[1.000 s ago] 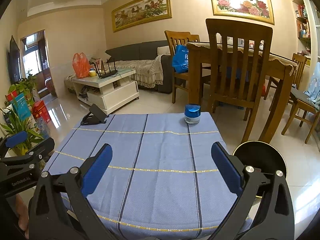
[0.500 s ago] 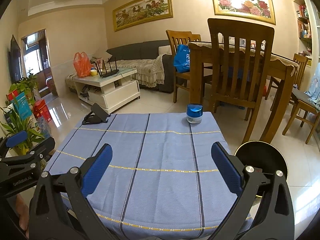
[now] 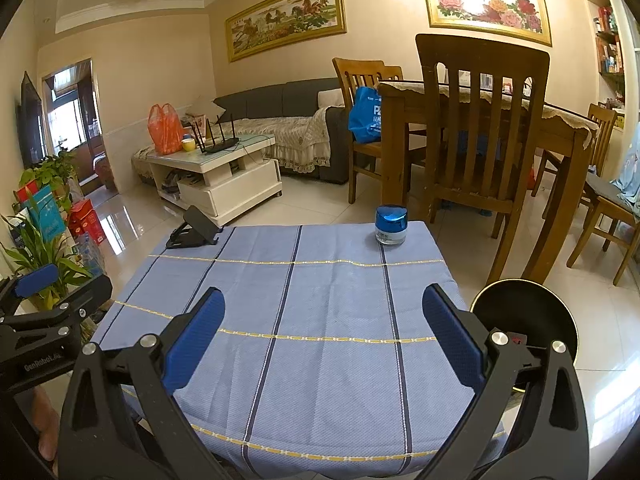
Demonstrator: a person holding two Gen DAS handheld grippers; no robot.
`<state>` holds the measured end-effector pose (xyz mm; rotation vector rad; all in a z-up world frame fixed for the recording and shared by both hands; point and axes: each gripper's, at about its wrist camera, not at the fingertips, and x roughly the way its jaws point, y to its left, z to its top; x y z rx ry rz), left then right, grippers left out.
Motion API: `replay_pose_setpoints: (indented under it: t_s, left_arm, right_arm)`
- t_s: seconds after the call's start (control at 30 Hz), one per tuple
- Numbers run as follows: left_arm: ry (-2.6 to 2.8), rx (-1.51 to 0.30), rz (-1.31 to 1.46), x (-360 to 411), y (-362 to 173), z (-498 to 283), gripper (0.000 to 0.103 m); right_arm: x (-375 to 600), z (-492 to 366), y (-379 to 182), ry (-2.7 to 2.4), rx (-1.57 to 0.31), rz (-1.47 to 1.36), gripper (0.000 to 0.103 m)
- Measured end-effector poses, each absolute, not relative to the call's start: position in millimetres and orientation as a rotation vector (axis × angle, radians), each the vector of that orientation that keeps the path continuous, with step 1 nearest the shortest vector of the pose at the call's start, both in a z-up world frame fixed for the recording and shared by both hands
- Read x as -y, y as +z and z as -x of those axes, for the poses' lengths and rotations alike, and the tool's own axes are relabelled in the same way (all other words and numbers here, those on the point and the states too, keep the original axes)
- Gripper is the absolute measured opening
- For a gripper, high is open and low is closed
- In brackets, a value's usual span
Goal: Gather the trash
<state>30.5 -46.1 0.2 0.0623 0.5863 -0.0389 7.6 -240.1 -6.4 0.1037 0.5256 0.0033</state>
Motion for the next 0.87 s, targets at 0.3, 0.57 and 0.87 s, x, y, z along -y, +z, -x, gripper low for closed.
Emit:
replay_pose_setpoints:
  t_s: [0.3,0.57,0.87]
  left_arm:
    - [-0.107,-0.593,-0.007,36.3,2.2,-32.9,0.096]
    - [-0.017,-0.552,-0.054,30.8,0.2,-35.8,0.096]
    - [0.071,-0.524,-0.112,23.4,-1.2,-39.2,0.096]
  right_arm:
    - [235.9,-5.4,-9.3,0.008,-0.529,-0.104,0.098]
    - [233.9,-6.4,-12.8,0.009,-0.543,-0.13,0.098]
    - [237.2,-7.4,-16.6,0.012,-0.565,-0.148,0.098]
